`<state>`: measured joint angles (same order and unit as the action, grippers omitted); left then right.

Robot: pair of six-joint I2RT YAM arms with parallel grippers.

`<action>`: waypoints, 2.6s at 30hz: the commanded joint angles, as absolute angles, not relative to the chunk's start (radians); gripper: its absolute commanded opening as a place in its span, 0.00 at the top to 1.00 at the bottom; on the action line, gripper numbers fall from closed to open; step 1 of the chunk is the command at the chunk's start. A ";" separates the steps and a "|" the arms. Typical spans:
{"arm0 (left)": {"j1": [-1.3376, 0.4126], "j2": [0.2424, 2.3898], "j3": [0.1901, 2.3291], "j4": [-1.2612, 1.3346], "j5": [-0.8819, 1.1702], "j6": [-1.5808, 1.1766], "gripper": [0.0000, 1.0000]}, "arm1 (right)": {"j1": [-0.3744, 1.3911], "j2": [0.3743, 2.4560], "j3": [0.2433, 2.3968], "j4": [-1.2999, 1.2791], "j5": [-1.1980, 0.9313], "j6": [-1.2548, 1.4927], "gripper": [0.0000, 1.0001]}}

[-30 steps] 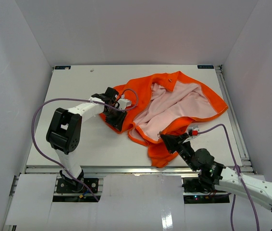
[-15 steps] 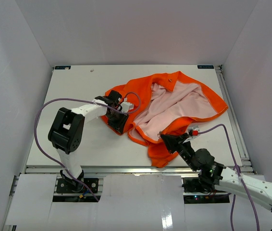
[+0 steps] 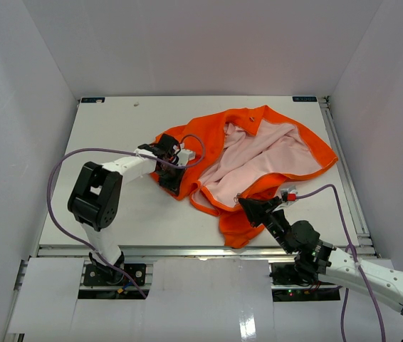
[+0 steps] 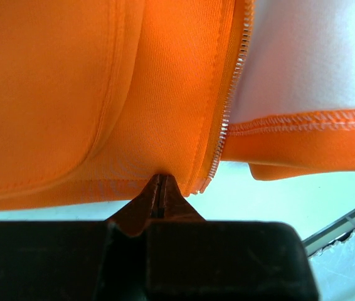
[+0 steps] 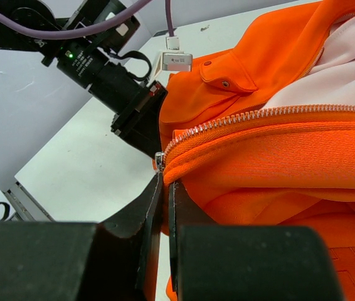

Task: Zip up the jacket

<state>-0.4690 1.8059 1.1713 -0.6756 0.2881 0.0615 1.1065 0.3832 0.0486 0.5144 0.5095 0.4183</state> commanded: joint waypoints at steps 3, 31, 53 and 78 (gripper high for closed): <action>-0.474 1.724 1.179 -0.668 0.272 0.032 0.59 | 1.112 0.379 -0.097 0.549 0.505 0.422 0.92; -0.577 1.604 0.983 -0.441 0.121 -0.137 1.00 | 1.112 0.366 -0.102 0.545 0.511 0.422 0.92; -0.578 1.180 0.626 0.368 0.421 -0.323 1.00 | 1.108 0.602 0.090 0.784 0.359 0.214 0.92; -0.589 1.062 0.291 1.142 0.550 -0.571 1.00 | 1.107 0.886 0.218 0.952 0.011 -0.068 0.92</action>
